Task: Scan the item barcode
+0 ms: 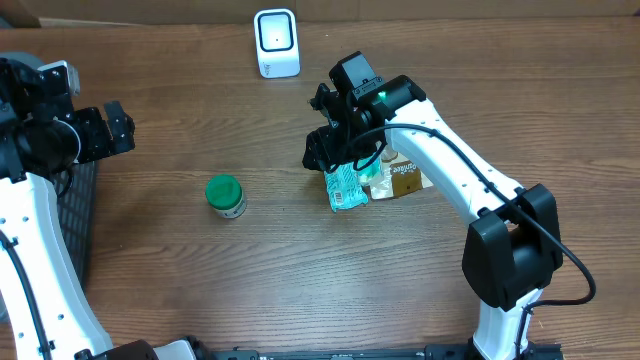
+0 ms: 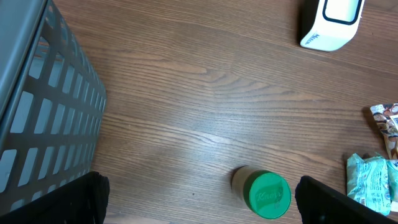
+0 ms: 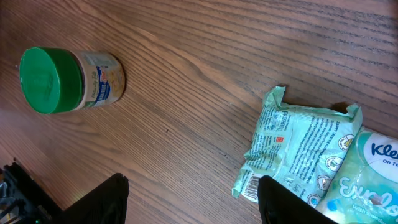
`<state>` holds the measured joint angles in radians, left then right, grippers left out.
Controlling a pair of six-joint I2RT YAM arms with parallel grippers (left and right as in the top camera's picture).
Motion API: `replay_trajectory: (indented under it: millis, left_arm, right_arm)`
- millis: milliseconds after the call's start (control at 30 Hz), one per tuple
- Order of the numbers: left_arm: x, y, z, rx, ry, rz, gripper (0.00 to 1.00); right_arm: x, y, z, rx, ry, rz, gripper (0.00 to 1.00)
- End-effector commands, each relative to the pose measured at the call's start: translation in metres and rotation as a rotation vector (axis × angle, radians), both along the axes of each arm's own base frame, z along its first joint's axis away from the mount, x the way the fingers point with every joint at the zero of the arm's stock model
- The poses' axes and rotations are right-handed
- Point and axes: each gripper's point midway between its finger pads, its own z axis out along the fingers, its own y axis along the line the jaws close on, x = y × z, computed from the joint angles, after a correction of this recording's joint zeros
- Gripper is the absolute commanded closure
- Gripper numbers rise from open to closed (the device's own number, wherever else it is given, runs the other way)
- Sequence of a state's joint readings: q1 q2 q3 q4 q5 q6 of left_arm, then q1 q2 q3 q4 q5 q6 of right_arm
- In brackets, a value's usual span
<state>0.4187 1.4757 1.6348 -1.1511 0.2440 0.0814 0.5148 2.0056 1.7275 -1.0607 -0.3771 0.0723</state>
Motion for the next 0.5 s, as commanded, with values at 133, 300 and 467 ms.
replay_trajectory:
  millis: [133, 300, 467]
  left_arm:
    - [0.002, -0.002, 0.0, -0.001, -0.005, -0.019, 0.0]
    - [0.002, -0.002, 0.0, -0.001, -0.005, -0.019, 0.0]
    - [0.002, -0.002, 0.0, -0.001, -0.005, -0.019, 0.01]
  right_arm:
    - [0.005, 0.001, 0.013, 0.023, -0.039, -0.012, 0.36]
    - [0.019, 0.008, 0.008, 0.053, -0.051, -0.067, 0.42]
    - [0.025, 0.027, -0.01, 0.074, -0.023, -0.119, 0.43]
